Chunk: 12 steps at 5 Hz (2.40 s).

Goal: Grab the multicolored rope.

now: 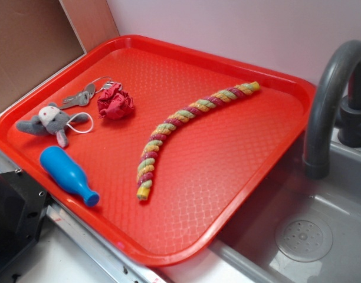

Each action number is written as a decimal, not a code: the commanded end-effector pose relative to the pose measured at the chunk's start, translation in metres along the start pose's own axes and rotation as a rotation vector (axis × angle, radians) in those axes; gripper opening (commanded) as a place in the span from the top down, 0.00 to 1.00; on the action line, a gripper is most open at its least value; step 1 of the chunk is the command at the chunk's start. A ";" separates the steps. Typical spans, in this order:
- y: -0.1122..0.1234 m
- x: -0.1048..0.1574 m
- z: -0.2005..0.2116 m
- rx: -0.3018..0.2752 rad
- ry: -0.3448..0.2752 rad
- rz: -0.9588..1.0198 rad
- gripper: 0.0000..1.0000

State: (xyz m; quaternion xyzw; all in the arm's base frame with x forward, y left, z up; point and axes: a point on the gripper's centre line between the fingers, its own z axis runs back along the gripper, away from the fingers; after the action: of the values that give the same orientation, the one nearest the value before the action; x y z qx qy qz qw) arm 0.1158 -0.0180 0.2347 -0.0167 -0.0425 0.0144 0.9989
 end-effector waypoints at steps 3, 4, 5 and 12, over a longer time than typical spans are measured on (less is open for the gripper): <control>-0.012 0.034 -0.028 -0.011 -0.037 0.003 0.00; -0.020 0.055 -0.048 -0.054 -0.063 0.002 0.00; -0.034 0.089 -0.086 -0.097 -0.043 -0.008 0.00; -0.054 0.145 -0.234 0.046 0.136 -0.130 0.00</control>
State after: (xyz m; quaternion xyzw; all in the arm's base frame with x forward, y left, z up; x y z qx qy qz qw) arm 0.2806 -0.0728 0.0164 0.0084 0.0358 -0.0419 0.9984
